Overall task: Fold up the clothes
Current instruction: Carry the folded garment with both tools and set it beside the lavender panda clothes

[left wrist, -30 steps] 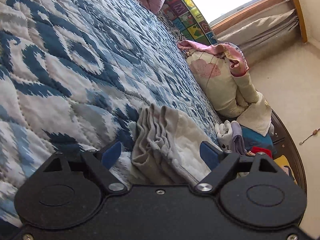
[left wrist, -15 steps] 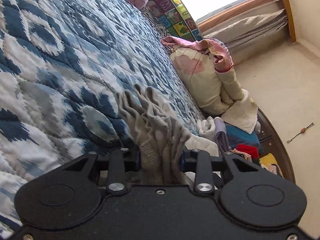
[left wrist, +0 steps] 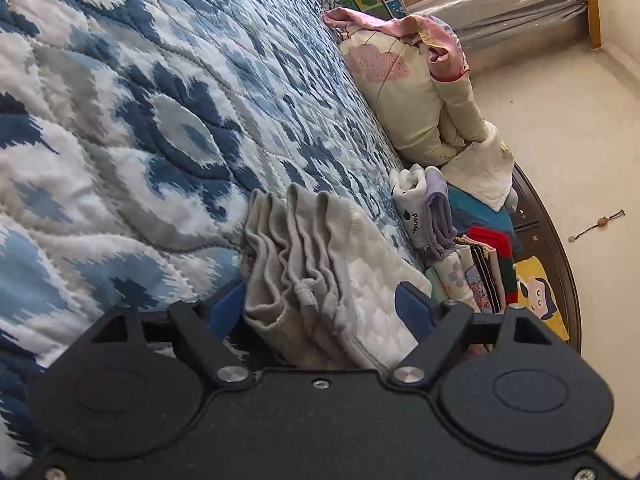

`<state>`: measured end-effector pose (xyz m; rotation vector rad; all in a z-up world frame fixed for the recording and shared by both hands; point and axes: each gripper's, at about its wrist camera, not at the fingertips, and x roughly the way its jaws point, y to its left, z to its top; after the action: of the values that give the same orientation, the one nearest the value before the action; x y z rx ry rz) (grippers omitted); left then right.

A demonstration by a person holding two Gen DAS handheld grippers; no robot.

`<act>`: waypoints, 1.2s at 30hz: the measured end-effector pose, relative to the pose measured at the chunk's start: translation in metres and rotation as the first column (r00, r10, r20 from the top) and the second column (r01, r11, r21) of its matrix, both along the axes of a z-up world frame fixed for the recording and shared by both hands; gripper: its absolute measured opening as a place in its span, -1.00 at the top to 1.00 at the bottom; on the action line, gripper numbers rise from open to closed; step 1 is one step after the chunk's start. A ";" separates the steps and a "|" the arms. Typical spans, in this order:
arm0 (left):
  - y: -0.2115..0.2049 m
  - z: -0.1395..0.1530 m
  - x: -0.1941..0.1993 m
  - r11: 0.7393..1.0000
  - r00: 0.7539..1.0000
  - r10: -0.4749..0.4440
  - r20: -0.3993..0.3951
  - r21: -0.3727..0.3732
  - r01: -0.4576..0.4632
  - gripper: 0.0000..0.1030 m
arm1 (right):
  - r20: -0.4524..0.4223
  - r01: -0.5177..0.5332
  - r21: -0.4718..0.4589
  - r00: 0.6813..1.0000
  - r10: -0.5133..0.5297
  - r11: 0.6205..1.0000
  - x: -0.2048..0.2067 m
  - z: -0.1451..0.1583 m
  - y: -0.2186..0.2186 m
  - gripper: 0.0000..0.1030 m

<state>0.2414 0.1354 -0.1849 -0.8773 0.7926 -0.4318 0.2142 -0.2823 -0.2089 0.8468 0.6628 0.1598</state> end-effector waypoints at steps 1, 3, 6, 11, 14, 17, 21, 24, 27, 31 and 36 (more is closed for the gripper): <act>-0.004 0.000 0.000 1.000 1.000 -0.004 0.003 0.010 0.004 -0.58 | 0.000 -0.008 -0.002 1.000 0.008 1.000 0.001 -0.002 0.002 -0.32; -0.014 -0.001 -0.001 0.999 1.000 -0.003 0.015 0.038 0.003 -0.57 | 0.001 -0.023 -0.008 1.000 0.023 1.000 0.005 -0.003 0.007 -0.36; -0.025 -0.004 -0.001 0.998 0.999 0.002 0.044 0.058 -0.004 -0.30 | 0.009 -0.066 -0.030 0.998 0.067 0.997 0.009 0.000 0.018 -0.36; -0.037 -0.013 0.006 0.999 0.996 -0.017 0.086 0.050 0.012 0.25 | 0.049 -0.136 -0.055 0.989 0.139 0.989 0.012 0.005 0.028 -0.06; -0.039 -0.005 0.012 0.999 0.993 -0.031 0.113 0.046 0.026 0.31 | 0.095 -0.153 -0.045 0.983 0.157 0.987 0.010 0.007 0.022 0.13; -0.041 0.009 0.018 0.999 0.983 -0.035 0.182 0.006 0.034 0.32 | 0.141 -0.171 -0.035 0.975 0.174 0.985 0.008 0.009 0.016 0.26; -0.051 0.018 0.028 0.999 0.974 -0.037 0.225 -0.002 0.038 0.32 | 0.207 -0.189 -0.012 0.960 0.188 0.982 0.009 0.014 0.005 0.30; -0.058 0.017 0.038 0.999 0.975 -0.037 0.218 0.005 0.037 0.32 | 0.231 -0.183 0.038 0.958 0.169 0.982 0.024 0.015 -0.008 0.30; -0.063 0.016 0.049 1.000 0.977 -0.028 0.211 0.004 0.028 0.32 | 0.237 -0.185 0.067 0.957 0.164 0.980 0.046 0.012 -0.019 0.31; -0.075 0.014 0.072 1.000 0.983 -0.006 0.184 0.009 0.005 0.32 | 0.242 -0.202 0.054 0.953 0.183 0.978 0.075 0.006 -0.028 0.31; -0.091 0.044 0.140 0.999 0.981 0.018 0.195 -0.029 -0.013 0.33 | 0.251 -0.205 0.045 0.950 0.187 0.978 0.126 0.019 -0.039 0.31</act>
<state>0.3819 0.0441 -0.1408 -0.8519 0.6001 -0.5080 0.3401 -0.3217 -0.1895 0.8116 0.5086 0.4634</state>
